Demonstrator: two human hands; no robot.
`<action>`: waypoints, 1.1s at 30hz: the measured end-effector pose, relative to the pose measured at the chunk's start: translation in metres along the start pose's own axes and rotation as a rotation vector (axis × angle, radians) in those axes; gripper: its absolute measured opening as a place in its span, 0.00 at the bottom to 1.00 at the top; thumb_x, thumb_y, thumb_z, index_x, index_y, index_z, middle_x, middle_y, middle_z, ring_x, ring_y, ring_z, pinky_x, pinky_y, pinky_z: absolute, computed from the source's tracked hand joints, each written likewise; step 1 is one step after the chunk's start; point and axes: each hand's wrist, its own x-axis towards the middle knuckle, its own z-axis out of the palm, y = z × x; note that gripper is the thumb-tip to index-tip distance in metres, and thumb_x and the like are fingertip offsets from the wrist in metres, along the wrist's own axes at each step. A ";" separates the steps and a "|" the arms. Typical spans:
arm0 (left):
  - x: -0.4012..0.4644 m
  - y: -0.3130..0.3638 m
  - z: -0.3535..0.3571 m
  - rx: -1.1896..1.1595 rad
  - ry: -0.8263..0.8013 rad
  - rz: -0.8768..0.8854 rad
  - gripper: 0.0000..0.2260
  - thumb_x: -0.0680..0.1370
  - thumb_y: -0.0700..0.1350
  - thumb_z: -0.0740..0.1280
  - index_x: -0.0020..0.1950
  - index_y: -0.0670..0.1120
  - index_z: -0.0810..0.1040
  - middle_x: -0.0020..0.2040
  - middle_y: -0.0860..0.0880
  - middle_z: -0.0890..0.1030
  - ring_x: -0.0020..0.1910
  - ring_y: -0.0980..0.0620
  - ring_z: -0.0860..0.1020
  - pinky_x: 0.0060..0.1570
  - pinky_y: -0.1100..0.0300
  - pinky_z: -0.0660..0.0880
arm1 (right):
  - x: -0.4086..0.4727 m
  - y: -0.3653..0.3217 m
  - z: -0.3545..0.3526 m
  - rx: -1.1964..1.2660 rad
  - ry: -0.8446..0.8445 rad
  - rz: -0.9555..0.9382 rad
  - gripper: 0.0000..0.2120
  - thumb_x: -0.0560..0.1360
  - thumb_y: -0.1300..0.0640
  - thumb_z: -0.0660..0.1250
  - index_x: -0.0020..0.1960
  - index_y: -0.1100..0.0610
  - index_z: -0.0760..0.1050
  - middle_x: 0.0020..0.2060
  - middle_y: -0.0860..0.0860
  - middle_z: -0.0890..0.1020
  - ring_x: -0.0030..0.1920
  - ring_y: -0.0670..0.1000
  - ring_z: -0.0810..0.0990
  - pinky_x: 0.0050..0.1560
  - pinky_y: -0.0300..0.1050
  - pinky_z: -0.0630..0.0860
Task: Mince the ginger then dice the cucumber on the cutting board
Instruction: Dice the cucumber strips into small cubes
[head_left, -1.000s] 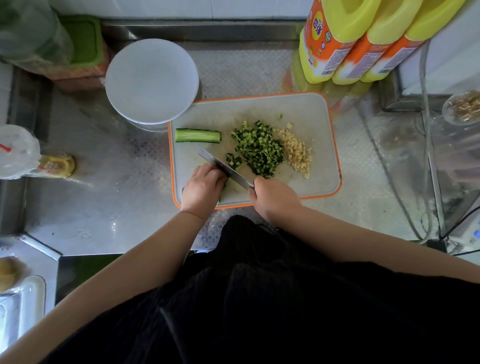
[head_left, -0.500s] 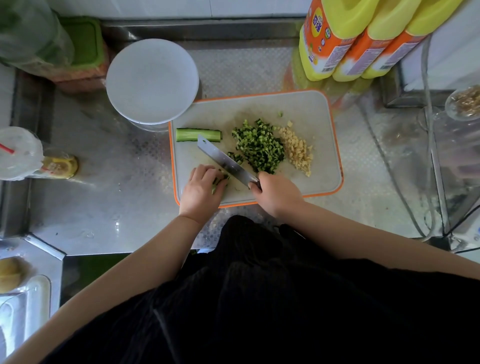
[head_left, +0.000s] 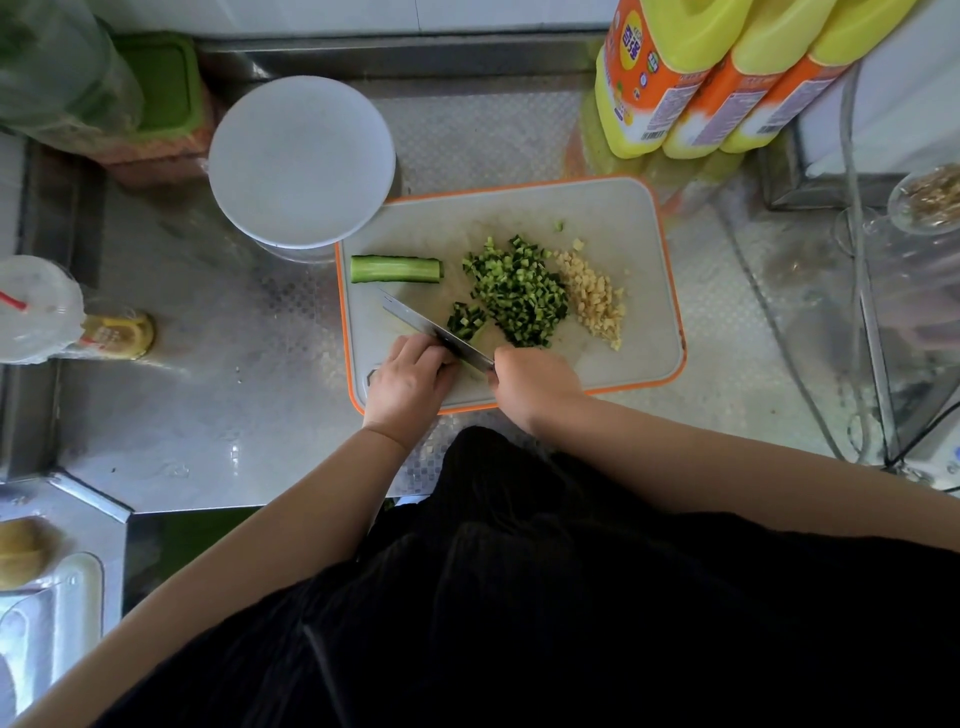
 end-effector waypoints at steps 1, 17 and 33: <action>0.000 -0.001 0.000 0.001 0.002 0.006 0.11 0.78 0.47 0.64 0.44 0.41 0.80 0.45 0.46 0.78 0.46 0.46 0.73 0.28 0.48 0.75 | 0.002 0.000 -0.001 0.014 -0.005 0.010 0.04 0.80 0.60 0.57 0.49 0.59 0.71 0.32 0.49 0.68 0.36 0.55 0.72 0.33 0.45 0.65; -0.005 0.002 -0.015 -0.011 -0.090 -0.036 0.14 0.78 0.50 0.60 0.46 0.40 0.79 0.48 0.44 0.77 0.47 0.41 0.74 0.38 0.44 0.77 | -0.009 -0.002 -0.007 0.069 0.019 -0.049 0.12 0.81 0.54 0.56 0.40 0.56 0.64 0.31 0.50 0.68 0.34 0.54 0.70 0.33 0.45 0.64; -0.006 0.001 -0.013 -0.023 -0.029 -0.014 0.12 0.77 0.48 0.62 0.46 0.40 0.81 0.46 0.44 0.78 0.46 0.44 0.74 0.37 0.50 0.77 | 0.003 0.002 -0.007 0.198 -0.025 0.040 0.13 0.80 0.50 0.59 0.43 0.58 0.69 0.35 0.52 0.73 0.40 0.58 0.76 0.37 0.48 0.70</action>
